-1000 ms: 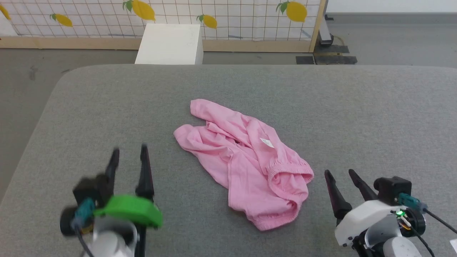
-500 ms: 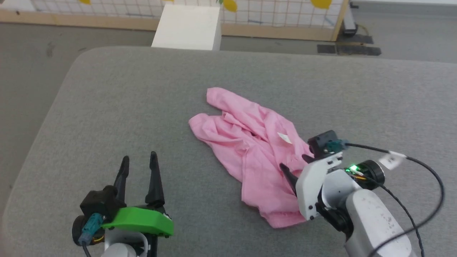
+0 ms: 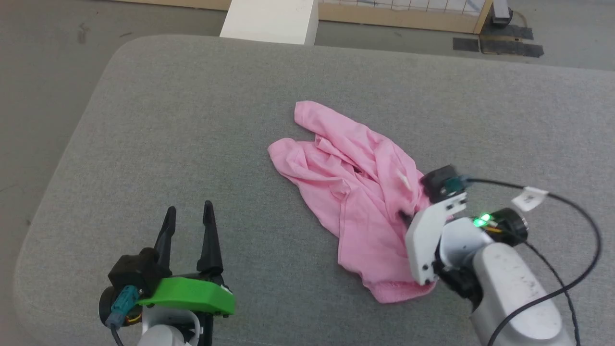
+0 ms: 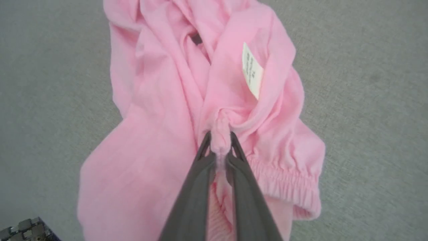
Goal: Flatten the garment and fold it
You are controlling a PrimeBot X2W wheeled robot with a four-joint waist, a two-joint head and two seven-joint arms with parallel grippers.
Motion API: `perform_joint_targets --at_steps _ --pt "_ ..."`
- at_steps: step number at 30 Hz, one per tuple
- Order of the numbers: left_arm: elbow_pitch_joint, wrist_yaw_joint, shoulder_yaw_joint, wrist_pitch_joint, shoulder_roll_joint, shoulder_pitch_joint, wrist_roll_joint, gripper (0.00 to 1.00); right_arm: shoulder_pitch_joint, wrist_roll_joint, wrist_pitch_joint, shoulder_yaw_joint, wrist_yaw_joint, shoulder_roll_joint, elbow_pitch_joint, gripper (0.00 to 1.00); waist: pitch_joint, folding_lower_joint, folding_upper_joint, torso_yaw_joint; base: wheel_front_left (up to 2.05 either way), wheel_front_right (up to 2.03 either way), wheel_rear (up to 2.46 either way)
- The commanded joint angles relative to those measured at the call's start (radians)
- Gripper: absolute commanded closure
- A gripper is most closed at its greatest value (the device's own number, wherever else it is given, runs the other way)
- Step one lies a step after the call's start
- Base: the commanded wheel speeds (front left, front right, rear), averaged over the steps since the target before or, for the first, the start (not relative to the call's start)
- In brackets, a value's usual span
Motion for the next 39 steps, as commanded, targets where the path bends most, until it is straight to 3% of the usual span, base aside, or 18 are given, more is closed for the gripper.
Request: perform_joint_targets --at_steps 1,7,11,14,17,18,19,20,25,26,30,34,39 --pt "0.004 -0.01 0.003 -0.004 -0.006 -0.021 0.012 0.0 -0.014 0.022 -0.001 -0.013 -0.002 -0.011 -0.026 1.0 -0.006 0.0 -0.0001 -0.001 0.0 0.0 0.0" --pt "0.014 -0.032 0.006 -0.004 -0.013 -0.035 0.019 0.0 -0.019 0.091 0.078 -0.15 -0.002 -0.14 -0.146 1.0 -0.007 0.0 -0.0001 -0.009 0.0 0.0 0.0" --pt "0.021 -0.043 0.0 -0.004 -0.015 -0.051 0.021 0.0 -0.031 0.055 0.115 -0.279 -0.002 -0.226 -0.13 1.0 0.009 0.0 -0.0001 -0.007 0.0 0.0 0.0" --pt "0.032 -0.049 -0.008 -0.004 -0.016 -0.065 0.017 0.0 -0.03 0.017 0.13 -0.361 -0.002 -0.246 -0.063 1.0 0.023 0.0 -0.0001 -0.001 0.0 0.0 0.0" --pt "0.041 -0.054 -0.015 -0.004 -0.016 -0.077 0.012 0.0 -0.025 -0.03 0.131 -0.443 -0.002 -0.227 0.004 1.0 0.034 0.0 -0.0001 0.003 0.0 0.0 0.0" --pt "0.044 -0.055 -0.019 -0.004 -0.016 -0.079 0.008 0.0 -0.023 -0.049 0.125 -0.461 -0.002 -0.22 0.023 0.9 0.037 0.0 -0.0001 0.004 0.0 0.0 0.0" --pt "0.049 -0.056 -0.022 -0.004 -0.016 -0.081 0.008 0.0 -0.024 -0.056 0.117 -0.48 -0.002 -0.209 0.035 0.09 0.038 0.0 -0.0001 0.005 0.0 0.0 0.0" --pt "0.054 -0.057 -0.024 -0.004 -0.016 -0.082 0.007 0.0 -0.026 -0.063 0.105 -0.493 -0.002 -0.199 0.041 0.0 0.039 0.0 -0.0001 0.005 0.0 0.0 0.0" --pt "0.075 -0.054 -0.031 -0.004 -0.016 -0.093 -0.002 0.0 -0.042 -0.05 -0.037 -0.521 -0.002 -0.148 0.007 0.0 0.025 0.0 -0.0001 -0.002 0.0 0.0 0.0" --pt "0.103 -0.056 -0.045 -0.004 -0.016 -0.105 -0.013 0.0 -0.026 -0.019 -0.157 -0.517 -0.002 -0.116 -0.058 0.0 0.006 0.0 -0.0001 -0.015 0.0 0.0 0.0" --pt "0.163 -0.053 -0.078 0.004 -0.016 -0.154 -0.041 0.0 0.04 0.047 -0.303 -0.504 -0.002 -0.064 -0.16 0.0 -0.011 0.0 -0.0001 -0.035 0.0 0.0 0.0" --pt "0.229 -0.052 -0.118 0.058 -0.016 -0.252 -0.054 0.0 0.129 0.085 -0.384 -0.497 -0.002 -0.029 -0.247 0.0 -0.017 0.0 -0.0001 -0.061 0.0 0.0 0.0" --pt "0.353 -0.045 -0.157 0.213 -0.015 -0.41 -0.052 0.0 0.215 0.109 -0.422 -0.475 -0.002 -0.006 -0.316 0.0 -0.007 0.0 -0.0001 -0.105 0.0 0.0 0.0"
